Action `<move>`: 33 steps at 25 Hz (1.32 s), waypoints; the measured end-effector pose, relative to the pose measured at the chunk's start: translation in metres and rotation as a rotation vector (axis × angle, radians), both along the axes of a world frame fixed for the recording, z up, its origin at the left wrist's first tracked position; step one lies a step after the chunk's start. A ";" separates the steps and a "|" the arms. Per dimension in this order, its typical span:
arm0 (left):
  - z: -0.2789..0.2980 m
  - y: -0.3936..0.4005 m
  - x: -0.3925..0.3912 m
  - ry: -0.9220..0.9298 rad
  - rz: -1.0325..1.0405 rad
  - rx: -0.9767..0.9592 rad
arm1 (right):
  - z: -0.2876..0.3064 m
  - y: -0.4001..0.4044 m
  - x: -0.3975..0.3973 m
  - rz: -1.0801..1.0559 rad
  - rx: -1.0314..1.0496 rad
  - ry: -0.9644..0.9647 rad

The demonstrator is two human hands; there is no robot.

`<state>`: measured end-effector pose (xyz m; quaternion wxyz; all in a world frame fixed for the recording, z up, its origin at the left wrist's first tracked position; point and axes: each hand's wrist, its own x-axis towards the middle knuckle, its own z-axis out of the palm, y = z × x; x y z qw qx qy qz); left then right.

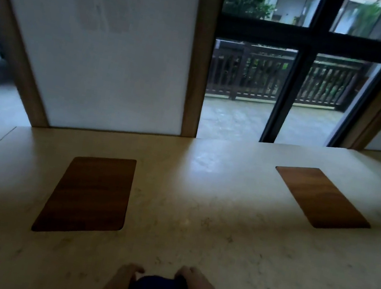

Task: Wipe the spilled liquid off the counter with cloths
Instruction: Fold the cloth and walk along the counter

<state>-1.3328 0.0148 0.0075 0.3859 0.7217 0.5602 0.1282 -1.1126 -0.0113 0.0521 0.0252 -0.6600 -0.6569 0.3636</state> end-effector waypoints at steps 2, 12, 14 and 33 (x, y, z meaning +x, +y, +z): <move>0.025 0.006 0.047 -0.126 0.008 0.122 | 0.021 -0.014 0.052 -0.125 0.065 0.082; 0.105 0.003 0.312 -0.324 -0.517 0.289 | 0.081 -0.131 0.274 -0.701 0.507 0.113; 0.110 -0.003 0.352 -0.360 -0.607 0.274 | 0.085 -0.154 0.301 -0.790 0.551 0.092; 0.148 0.016 0.677 -0.681 -0.950 0.096 | 0.140 -0.181 0.524 -1.199 0.790 -0.136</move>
